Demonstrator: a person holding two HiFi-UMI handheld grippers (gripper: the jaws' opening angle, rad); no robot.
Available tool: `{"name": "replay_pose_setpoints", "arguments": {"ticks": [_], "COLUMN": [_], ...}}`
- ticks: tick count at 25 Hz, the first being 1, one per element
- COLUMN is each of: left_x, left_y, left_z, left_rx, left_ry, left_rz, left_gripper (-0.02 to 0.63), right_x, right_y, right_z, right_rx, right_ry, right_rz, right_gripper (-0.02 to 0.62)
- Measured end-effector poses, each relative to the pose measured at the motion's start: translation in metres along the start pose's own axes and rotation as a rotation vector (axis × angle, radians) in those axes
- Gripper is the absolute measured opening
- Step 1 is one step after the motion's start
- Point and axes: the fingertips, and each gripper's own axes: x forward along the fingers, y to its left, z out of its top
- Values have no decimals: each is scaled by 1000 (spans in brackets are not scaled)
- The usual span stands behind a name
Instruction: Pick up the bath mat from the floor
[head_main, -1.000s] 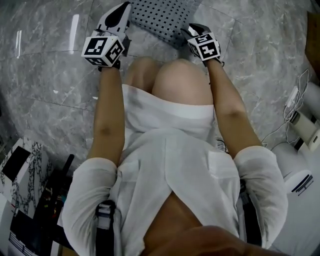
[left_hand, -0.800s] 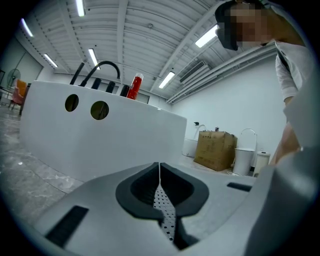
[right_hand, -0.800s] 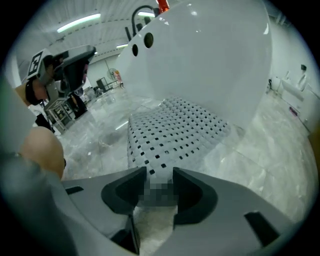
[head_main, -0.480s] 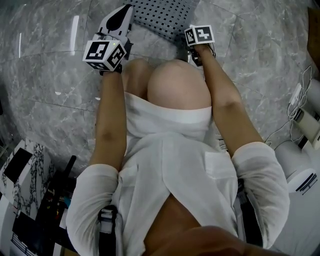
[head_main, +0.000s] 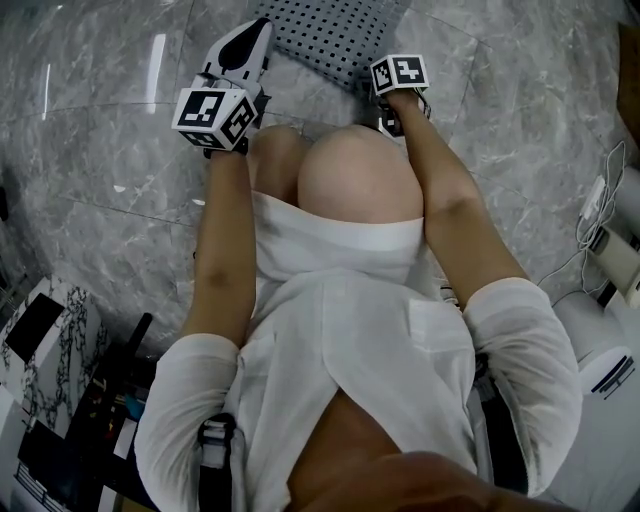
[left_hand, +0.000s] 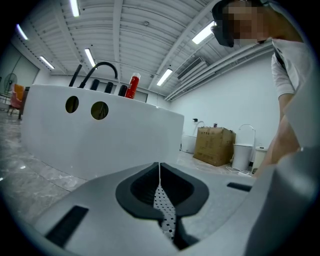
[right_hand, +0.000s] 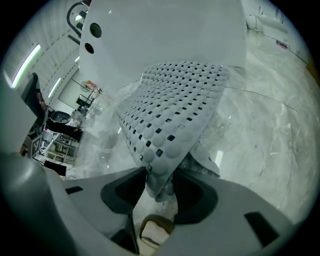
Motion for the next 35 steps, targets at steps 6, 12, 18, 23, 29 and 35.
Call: {"name": "replay_pose_setpoints", "arguments": {"ticks": [6, 12, 18, 23, 29, 35], "left_x": [-1, 10, 21, 8, -13, -48], "left_y": [7, 16, 25, 32, 42, 23], "left_z": [-6, -10, 10, 73, 178, 297], "left_rx": [-1, -12, -46, -98, -103, -94], "left_ry": [10, 12, 80, 117, 121, 115], "left_rz": [17, 25, 45, 78, 110, 114], "left_gripper": [15, 15, 15, 15, 15, 15], "right_x": [-16, -43, -78, -137, -225, -345], "right_y": [15, 39, 86, 137, 211, 290], "right_z": [15, 44, 75, 113, 155, 185], "right_rx": [-31, -223, -368, -477, -429, -326], "right_ry": [-122, -182, -147, -142, -168, -277], "right_rz": [82, 118, 115, 85, 144, 213], "right_gripper": [97, 41, 37, 35, 34, 34]}}
